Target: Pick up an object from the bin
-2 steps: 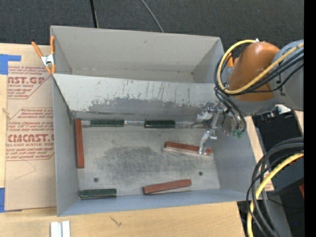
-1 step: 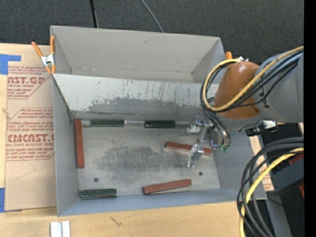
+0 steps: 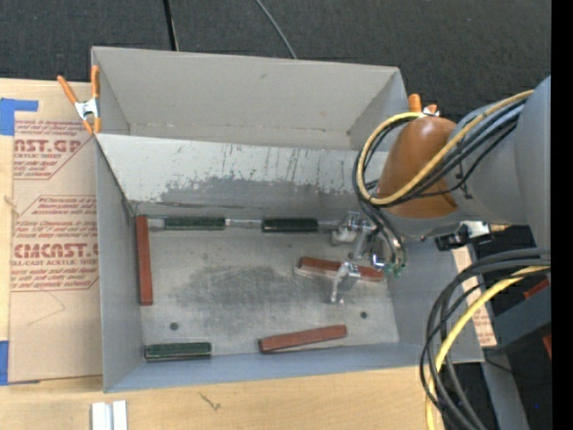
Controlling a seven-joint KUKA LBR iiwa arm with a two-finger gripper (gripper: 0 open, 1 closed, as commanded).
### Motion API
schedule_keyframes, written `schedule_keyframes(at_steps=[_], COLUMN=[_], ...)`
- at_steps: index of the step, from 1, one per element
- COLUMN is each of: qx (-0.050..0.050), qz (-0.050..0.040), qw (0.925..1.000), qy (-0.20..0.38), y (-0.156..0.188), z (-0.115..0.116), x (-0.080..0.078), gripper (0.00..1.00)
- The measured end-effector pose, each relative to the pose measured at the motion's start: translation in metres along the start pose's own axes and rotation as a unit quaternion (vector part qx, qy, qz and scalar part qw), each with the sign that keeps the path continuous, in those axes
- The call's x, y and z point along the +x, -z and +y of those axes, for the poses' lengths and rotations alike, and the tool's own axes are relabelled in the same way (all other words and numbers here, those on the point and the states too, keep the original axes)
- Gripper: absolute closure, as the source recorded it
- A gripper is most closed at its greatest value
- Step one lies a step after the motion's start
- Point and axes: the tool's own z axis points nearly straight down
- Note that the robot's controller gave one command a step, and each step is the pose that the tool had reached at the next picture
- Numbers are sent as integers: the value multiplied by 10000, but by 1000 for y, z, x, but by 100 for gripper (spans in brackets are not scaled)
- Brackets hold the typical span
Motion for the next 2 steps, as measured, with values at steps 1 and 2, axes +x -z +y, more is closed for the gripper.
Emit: schedule_keyframes(at_steps=[1,2], qx=[-9,-9], qz=[-71,-71], qw=[9996,9996], qy=[-277,-276], y=[1,1], z=[-6,-6], x=[24,24], gripper=[100,100])
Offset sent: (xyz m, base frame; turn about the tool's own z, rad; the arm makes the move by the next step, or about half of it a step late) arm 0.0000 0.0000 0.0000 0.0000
